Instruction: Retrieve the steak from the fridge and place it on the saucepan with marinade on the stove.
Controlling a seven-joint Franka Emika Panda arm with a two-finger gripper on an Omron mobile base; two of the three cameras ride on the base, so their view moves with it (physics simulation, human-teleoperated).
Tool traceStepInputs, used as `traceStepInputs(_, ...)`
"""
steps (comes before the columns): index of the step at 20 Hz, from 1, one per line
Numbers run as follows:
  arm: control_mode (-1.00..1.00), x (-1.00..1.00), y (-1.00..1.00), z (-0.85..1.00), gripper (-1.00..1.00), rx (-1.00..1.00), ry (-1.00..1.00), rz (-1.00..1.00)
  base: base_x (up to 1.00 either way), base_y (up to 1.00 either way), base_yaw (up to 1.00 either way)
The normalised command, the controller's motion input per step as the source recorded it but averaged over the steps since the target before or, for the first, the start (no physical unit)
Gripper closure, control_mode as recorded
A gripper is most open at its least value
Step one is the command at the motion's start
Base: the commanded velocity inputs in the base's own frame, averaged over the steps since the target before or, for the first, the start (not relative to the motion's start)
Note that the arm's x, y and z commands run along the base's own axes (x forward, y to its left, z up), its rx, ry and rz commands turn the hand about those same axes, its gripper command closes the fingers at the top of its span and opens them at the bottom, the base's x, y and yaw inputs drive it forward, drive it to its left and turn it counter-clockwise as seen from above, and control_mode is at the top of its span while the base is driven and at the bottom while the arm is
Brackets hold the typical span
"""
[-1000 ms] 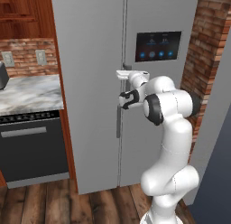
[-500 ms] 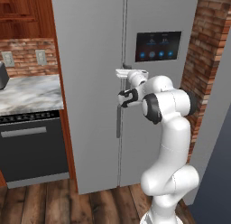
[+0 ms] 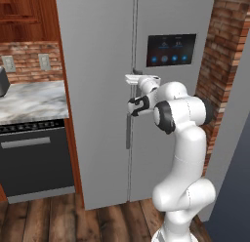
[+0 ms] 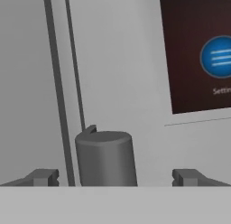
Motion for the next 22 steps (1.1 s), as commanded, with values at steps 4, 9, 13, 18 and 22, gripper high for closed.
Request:
traceStepInputs(4,-1.00,0.00,0.00,0.00,-1.00,0.00,0.00,0.00,0.00,0.00,0.00)
traceStepInputs(9,-1.00,0.00,0.00,0.00,1.00,0.00,0.00,0.00,0.00,0.00,0.00)
traceStepInputs(13,-1.00,0.00,0.00,0.00,1.00,0.00,0.00,0.00,0.00,0.00,0.00)
traceStepInputs(18,-1.00,0.00,0.00,0.00,1.00,0.00,0.00,0.00,0.00,0.00,0.00)
traceStepInputs(22,-1.00,0.00,0.00,0.00,1.00,0.00,0.00,0.00,0.00,0.00,0.00)
